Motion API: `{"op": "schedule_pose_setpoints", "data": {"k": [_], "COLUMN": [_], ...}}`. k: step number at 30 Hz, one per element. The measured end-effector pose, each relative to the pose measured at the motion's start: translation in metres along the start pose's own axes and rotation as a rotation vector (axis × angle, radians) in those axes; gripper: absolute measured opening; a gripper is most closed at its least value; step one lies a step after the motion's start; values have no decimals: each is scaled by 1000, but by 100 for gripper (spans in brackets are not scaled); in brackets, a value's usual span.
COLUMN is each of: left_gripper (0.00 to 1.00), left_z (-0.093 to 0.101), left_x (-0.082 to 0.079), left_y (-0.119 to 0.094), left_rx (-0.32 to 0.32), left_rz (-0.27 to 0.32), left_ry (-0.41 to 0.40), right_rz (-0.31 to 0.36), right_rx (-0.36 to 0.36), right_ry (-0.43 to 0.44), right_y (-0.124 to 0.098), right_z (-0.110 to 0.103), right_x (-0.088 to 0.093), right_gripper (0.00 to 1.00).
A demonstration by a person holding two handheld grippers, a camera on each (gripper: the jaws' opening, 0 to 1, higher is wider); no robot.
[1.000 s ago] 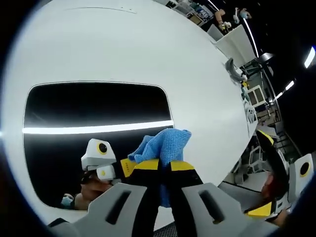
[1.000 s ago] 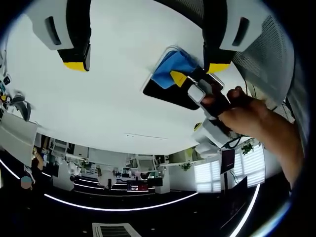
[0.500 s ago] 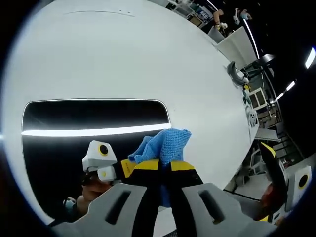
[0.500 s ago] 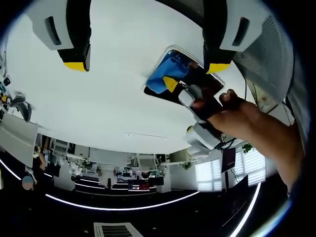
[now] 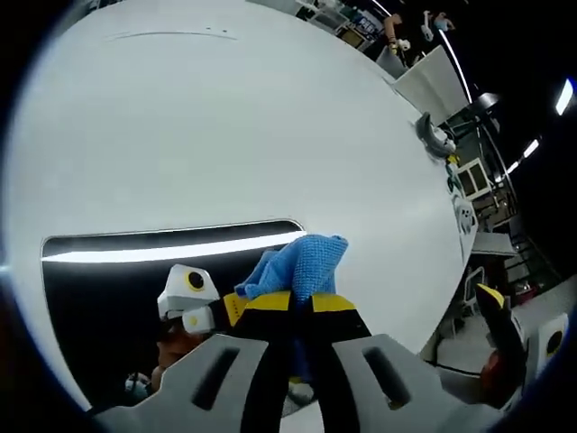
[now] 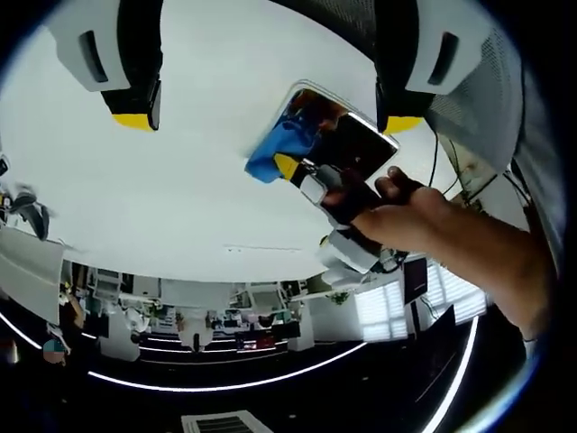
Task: Wipe the mirror surface with the cleaning cloth until all visible marks leave the cleaned area.
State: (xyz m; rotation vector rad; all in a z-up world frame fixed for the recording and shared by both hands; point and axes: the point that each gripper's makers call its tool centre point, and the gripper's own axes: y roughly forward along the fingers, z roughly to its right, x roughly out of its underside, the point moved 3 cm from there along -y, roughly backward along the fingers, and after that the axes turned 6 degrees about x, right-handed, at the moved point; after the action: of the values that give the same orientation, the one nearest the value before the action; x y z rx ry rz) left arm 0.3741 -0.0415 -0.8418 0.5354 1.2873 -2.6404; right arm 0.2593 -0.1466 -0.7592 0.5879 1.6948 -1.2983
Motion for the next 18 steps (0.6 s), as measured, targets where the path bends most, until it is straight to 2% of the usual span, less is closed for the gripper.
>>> {"op": "schedule_pose_setpoints", "data": {"k": [12, 18], "left_gripper": [2, 2], "left_z": [-5, -6], "left_x": [-25, -29], "left_y": [9, 11], "left_rx": [-12, -16], "left_rz": [15, 19], "left_ry": [3, 10], "right_rz": [7, 9], "right_rx": [11, 17], "right_ry": [-12, -10], "right_y": [0, 0], "right_z": [1, 3], "right_x": [-1, -1], "right_gripper": [98, 98]}}
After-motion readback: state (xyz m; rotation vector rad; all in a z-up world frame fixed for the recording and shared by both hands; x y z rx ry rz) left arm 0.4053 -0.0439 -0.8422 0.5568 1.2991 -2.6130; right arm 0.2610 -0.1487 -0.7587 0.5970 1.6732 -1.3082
